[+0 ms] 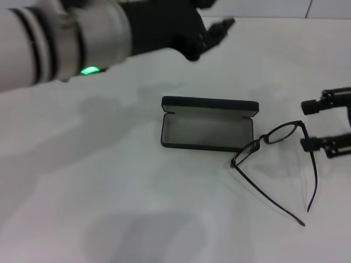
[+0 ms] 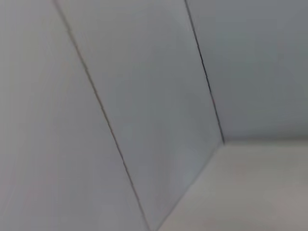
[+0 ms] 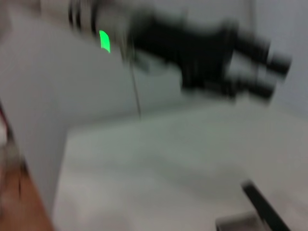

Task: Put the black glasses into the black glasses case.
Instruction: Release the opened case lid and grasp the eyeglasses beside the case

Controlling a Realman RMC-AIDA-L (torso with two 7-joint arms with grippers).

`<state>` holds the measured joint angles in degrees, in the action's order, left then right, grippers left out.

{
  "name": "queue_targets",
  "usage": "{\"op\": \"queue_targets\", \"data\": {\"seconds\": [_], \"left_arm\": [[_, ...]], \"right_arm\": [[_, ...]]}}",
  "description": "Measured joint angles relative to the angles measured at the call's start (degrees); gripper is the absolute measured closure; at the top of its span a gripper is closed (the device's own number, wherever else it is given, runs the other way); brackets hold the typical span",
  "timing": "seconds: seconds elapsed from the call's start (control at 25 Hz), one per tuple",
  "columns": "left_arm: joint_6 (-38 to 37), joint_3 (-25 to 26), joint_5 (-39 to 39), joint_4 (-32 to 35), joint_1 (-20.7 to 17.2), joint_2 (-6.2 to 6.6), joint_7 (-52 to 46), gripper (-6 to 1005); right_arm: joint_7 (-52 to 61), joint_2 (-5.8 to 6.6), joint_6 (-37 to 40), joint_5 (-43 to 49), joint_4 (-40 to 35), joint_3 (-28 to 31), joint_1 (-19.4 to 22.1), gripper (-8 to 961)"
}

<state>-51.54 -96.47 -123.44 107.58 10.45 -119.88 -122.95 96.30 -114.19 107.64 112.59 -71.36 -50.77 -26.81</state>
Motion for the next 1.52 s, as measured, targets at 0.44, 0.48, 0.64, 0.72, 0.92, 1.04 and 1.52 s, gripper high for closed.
{"op": "queue_targets", "data": {"seconds": [0.44,0.48,0.64,0.72,0.92,1.04,1.52], "left_arm": [[-18.1,14.7,45.5,-17.6,-10.0,-0.03,28.2,607],[-20.2,15.7,47.7,-20.0,-10.1,-0.05,29.8,608],[-29.1,19.5,55.1,-29.4,-9.6,-0.01,35.5,610],[-34.4,21.7,56.8,-33.5,-8.8,0.03,38.2,611],[-43.8,26.0,57.4,-38.1,-7.0,0.05,40.0,614],[-44.9,27.1,57.7,-39.5,-6.8,0.04,40.2,641],[-48.7,29.7,58.9,-46.5,-5.2,-0.01,41.8,651]], "right_arm": [[10.5,1.37,0.7,27.7,7.0,-11.2,-23.7,248],[10.5,0.90,0.6,29.4,8.2,-11.6,-25.3,248],[10.3,-0.83,0.0,34.0,11.9,-13.8,-29.9,248],[10.4,-1.35,-1.6,34.8,12.5,-17.2,-31.1,248],[10.3,-1.75,-7.6,34.4,13.4,-24.8,-31.3,249],[10.1,-1.85,-11.5,33.1,14.6,-28.6,-31.3,249],[8.9,-1.96,-20.2,29.9,22.9,-35.5,-34.1,250]]}}
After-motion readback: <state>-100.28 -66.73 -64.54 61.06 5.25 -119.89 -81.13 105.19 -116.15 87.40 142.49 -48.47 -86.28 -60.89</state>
